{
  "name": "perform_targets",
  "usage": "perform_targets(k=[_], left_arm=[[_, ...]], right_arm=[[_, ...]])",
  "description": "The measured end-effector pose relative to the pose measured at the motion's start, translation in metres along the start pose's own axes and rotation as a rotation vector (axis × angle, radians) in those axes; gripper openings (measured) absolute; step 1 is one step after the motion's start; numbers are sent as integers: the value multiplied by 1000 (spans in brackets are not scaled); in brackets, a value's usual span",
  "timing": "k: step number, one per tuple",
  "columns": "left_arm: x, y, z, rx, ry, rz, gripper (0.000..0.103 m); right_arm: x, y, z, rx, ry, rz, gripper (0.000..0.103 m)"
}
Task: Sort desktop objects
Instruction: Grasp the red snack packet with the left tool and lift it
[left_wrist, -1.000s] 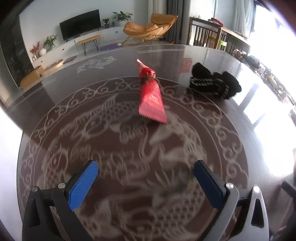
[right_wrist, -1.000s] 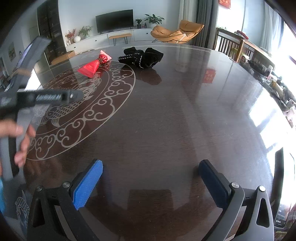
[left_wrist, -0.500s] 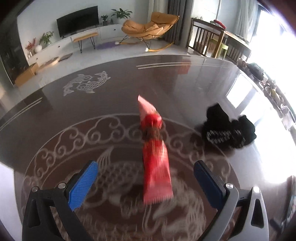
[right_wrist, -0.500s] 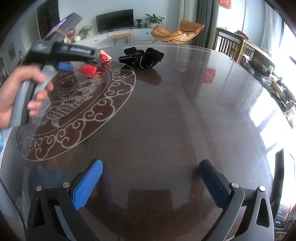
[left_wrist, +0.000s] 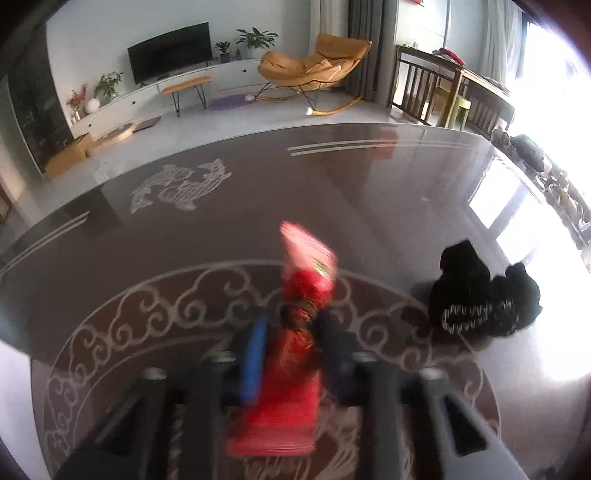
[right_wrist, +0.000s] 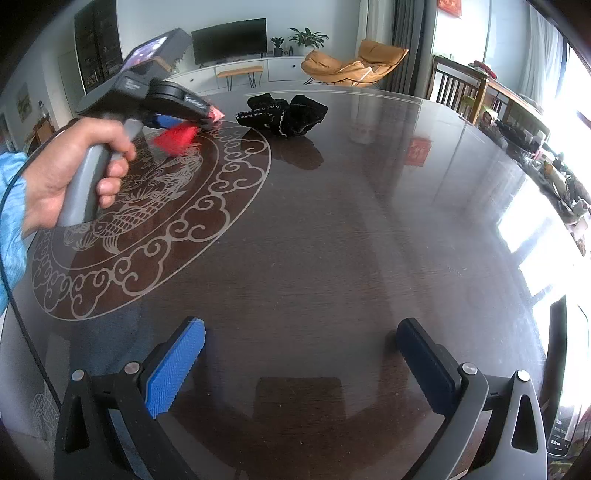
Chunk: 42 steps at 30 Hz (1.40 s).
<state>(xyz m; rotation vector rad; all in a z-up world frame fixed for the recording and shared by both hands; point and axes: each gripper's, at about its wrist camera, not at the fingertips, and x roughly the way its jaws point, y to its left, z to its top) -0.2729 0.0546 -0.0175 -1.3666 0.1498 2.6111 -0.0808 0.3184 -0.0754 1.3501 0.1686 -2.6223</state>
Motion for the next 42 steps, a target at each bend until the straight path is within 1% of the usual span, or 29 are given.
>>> perform_targets(k=[2,5,12,13,15,16,17,18,19,21,23,27,33,35,36,37,38,40,41,42], left_arm=[[-10,6,-13,-17,-8,9,23],[-29,15,-42,-33,-19,18,23],[-89,30,-133,-58,-8,16,23],[-99,32,-149,-67,-12,16,24],[-110,35,-167,-84,-27,23,27],[-113,37,-171,-87,-33,23,40],[-114,35,-176,-83,-36,26,68],[-112,34,-179,-78,-28,40,84],[-110,33,-182,-81,-13,63,95],[-111,32,-181,-77,-25,68,95],[-105,34,-179,-85,8,60,103],[-102,35,-173,-87,6,55,103],[-102,33,-174,-87,4,56,103],[-102,33,-174,-87,5,56,103],[-102,33,-174,-87,5,56,103],[-102,33,-174,-88,4,56,103],[-102,33,-174,-88,4,56,103],[-102,33,-174,-88,4,56,103],[-102,33,-174,-88,4,56,103],[-102,33,-174,-88,4,56,103]], right_arm=[[0,0,0,0,0,0,103],[0,0,0,0,0,0,103],[0,0,0,0,0,0,103],[0,0,0,0,0,0,103],[0,0,0,0,0,0,103],[0,0,0,0,0,0,103],[0,0,0,0,0,0,103],[0,0,0,0,0,0,103],[0,0,0,0,0,0,103],[0,0,0,0,0,1,103],[0,0,0,0,0,0,103],[0,0,0,-1,0,0,103],[0,0,0,-1,0,2,103],[-1,-1,0,-9,1,15,103],[-1,-2,3,-37,-5,60,103],[1,-4,9,-62,-12,114,103],[8,-10,23,-81,-7,164,103],[19,-20,51,-88,-9,169,103],[26,-26,75,-96,-31,192,103],[31,-29,92,-110,-50,206,103]])
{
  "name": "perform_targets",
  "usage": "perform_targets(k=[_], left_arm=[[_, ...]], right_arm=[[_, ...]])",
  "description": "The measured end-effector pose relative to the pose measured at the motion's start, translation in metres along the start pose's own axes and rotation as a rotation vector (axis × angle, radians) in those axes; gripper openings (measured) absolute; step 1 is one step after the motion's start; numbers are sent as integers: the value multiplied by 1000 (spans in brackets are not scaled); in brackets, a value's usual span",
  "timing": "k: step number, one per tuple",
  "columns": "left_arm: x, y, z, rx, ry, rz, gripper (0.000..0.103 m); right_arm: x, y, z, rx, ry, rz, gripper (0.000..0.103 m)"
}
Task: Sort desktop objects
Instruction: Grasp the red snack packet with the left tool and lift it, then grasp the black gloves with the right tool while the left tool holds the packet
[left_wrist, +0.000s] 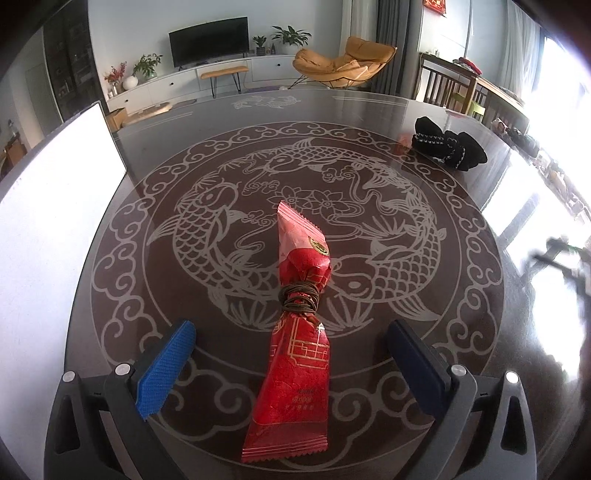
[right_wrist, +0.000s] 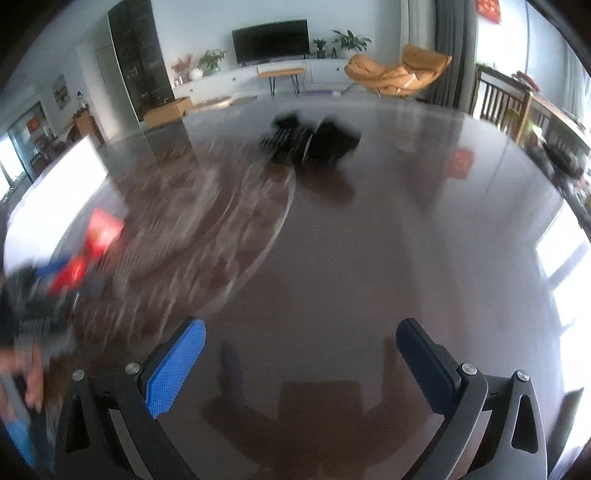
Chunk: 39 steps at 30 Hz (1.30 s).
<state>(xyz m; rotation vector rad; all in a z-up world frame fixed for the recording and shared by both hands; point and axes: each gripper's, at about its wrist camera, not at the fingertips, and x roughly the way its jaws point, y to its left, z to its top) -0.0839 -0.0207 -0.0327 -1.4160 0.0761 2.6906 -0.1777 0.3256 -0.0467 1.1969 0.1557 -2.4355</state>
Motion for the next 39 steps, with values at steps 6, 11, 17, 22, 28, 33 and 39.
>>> perform_targets(k=[6,11,17,22,28,33,39], left_arm=[[0,0,0,0,0,0,103],[1,0,0,0,0,0,103],[1,0,0,0,0,0,103],[1,0,0,0,0,0,103],[1,0,1,0,-1,1,103],[0,0,2,43,15,-29,103],[2,-2,6,119,50,-71,102]], right_arm=[[67,9,103,-251,49,25,103],[105,22,116,-275,134,61,77],[77,31,75,-195,105,89,44],[19,68,-3,-170,82,118,44],[-31,97,-74,-98,67,165,53],[-40,98,-76,-135,101,159,76],[-28,116,-54,-286,160,178,75]])
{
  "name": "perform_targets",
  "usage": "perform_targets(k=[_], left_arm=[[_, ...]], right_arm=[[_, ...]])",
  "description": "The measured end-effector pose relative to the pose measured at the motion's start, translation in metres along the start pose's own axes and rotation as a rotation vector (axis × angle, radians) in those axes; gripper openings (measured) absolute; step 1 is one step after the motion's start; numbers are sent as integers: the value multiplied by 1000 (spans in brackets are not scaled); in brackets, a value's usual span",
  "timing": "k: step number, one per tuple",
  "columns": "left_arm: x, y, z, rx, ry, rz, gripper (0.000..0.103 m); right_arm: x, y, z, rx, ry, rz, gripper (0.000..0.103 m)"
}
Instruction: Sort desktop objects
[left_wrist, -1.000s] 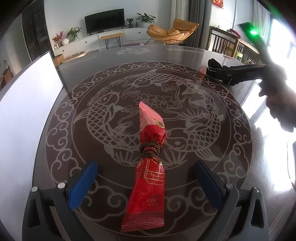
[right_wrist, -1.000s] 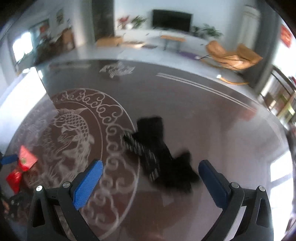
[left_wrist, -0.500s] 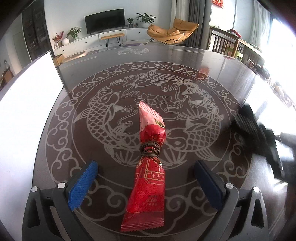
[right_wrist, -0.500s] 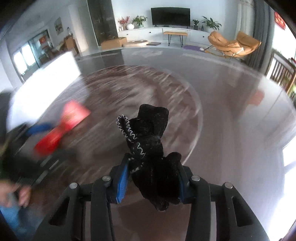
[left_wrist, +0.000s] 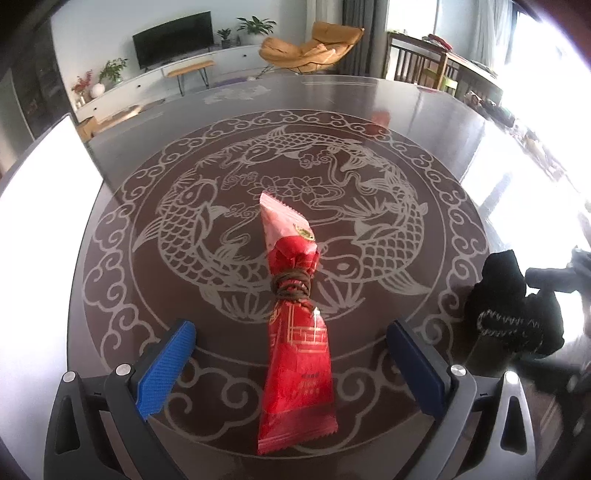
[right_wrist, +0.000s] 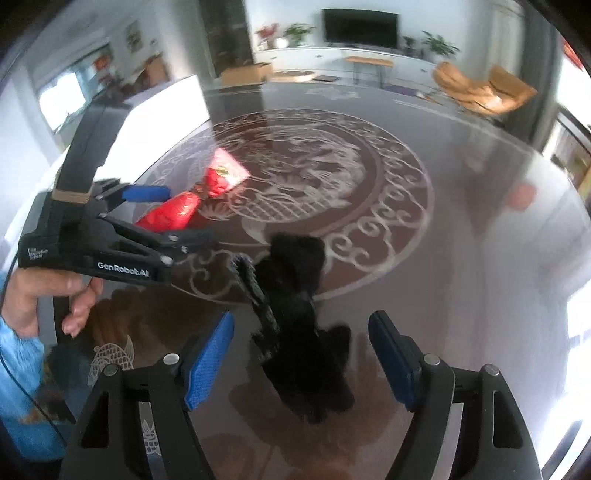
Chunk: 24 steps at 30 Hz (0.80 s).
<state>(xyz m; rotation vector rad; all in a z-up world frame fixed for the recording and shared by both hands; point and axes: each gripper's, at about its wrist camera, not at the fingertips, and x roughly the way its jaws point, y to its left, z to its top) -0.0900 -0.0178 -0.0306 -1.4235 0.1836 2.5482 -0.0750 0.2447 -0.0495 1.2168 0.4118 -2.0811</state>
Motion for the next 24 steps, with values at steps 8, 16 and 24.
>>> perform_targets(k=[8,16,24], left_arm=[[-32,8,-4,-55,-110,-42,20],[-177,55,-52,-260,-306,-151,20],[-260,177,-119,-443,-313,168,20]], right_arm=[[-19,5,-7,84,-8,-21,36],[-75,44,42,117,-134,45,36],[-83,224,122,-54,-224,419,36]])
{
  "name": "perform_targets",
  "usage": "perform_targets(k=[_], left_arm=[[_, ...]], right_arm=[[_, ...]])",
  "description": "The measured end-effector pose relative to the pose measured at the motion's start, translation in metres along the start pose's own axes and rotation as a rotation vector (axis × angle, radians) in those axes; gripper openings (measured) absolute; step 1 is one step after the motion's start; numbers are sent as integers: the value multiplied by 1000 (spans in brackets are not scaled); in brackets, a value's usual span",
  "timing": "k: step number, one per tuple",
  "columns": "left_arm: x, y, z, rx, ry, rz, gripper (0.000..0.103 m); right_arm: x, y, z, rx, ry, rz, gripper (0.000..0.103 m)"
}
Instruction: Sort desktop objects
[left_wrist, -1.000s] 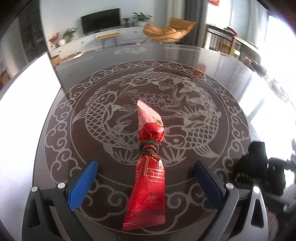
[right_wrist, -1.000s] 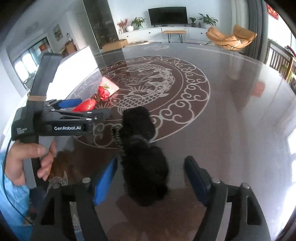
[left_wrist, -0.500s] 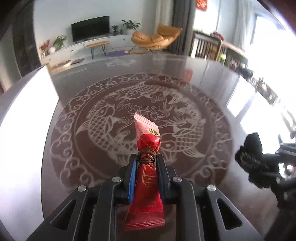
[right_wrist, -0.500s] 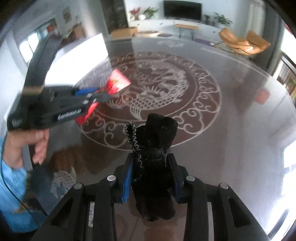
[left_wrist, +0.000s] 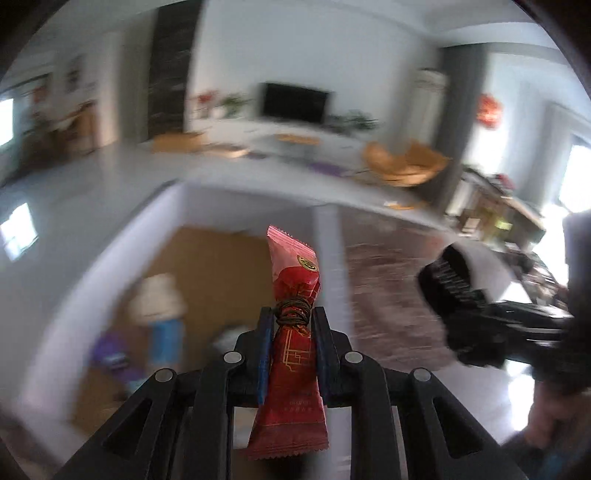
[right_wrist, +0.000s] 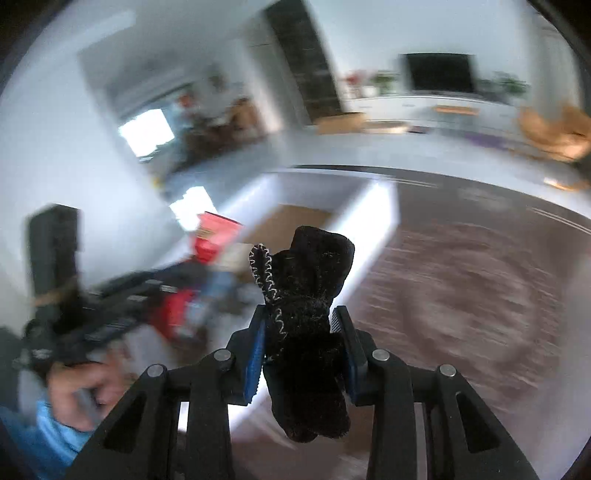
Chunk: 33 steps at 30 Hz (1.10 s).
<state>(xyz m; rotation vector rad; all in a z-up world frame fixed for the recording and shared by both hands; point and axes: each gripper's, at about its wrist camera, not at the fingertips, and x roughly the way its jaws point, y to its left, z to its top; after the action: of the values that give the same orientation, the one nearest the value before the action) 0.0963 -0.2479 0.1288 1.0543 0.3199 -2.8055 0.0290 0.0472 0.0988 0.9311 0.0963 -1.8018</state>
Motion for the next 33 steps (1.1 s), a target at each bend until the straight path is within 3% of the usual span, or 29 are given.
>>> perform_targets(k=[4,5,6,7,8,14,21,27,33], left_arm=[[17,57,-18,-111,128,140,26],[19,66,-22,-130,157,181,38],[19,72,-26,-146,170,213,50],[17,78,-31,-157,171,234,79],[13,82,-34,-169,157,266,91],[-7,77,-35,-154,95,245,99],[-29,58,-25,-128,-8,318,100],[-39,66,-28,-193,-34,309,100],[-33,97,-32,-324,-4,324,100]], right_arm=[[69,50,5,-57,93,66,39],[84,56,5,-59,123,70,42],[100,62,2,-61,166,70,57],[114,65,0,-60,202,62,76],[120,66,-1,-56,214,53,81],[104,63,2,-91,180,-51,89],[72,65,18,-166,107,-154,96],[72,65,17,-194,107,-182,96],[78,66,14,-200,111,-168,96]])
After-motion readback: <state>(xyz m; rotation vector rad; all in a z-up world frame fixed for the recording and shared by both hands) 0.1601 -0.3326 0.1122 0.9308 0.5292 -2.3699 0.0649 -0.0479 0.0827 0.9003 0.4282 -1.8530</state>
